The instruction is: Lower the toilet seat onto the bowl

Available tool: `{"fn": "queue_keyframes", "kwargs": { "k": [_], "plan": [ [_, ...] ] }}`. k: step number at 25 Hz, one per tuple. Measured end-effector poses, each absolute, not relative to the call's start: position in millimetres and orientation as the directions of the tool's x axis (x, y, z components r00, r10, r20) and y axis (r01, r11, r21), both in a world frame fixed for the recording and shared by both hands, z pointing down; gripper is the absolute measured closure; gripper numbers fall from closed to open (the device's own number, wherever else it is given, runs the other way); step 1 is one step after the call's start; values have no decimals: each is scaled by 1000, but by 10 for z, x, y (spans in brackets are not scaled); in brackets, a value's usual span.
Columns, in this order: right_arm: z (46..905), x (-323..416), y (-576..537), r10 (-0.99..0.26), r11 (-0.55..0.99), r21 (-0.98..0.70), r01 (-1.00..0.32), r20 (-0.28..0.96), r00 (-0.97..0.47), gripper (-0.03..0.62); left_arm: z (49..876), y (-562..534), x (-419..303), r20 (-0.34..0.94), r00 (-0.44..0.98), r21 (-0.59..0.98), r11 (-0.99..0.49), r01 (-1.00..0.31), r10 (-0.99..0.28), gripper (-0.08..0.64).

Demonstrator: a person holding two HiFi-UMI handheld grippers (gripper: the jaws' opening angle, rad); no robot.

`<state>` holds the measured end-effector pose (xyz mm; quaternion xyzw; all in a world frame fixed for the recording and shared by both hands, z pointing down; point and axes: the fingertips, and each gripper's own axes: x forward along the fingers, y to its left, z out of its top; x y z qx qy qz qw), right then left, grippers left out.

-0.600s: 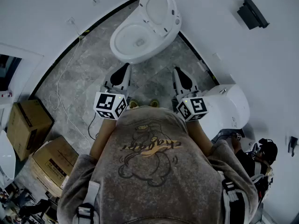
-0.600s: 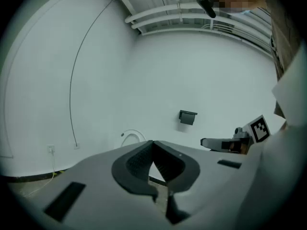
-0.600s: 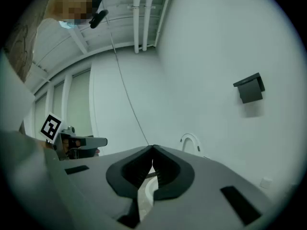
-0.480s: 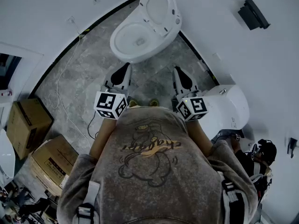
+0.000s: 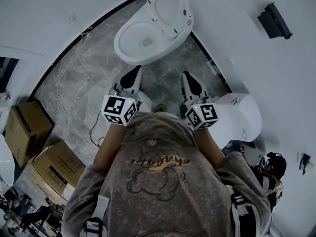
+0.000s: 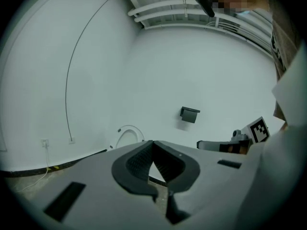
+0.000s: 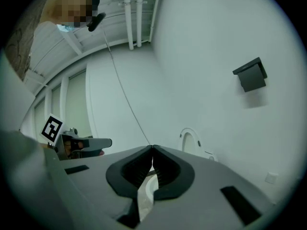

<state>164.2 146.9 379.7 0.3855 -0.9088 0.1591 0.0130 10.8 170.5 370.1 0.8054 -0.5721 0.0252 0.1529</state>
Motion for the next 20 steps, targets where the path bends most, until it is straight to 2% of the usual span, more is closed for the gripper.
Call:
{"fn": "queue_keyframes", "kwargs": {
  "k": [9,20],
  "plan": [
    [3866,1243,492,-747,586,-291,-756,167,-643,566,3768,579,-268,232,444,221,-398,-890,-865,551],
    [3764,1253,-408,-851,442,-311,-841,150,-503,566,3746,-605,-251,253,571,220,-529,-820,-781,551]
  ]
}}
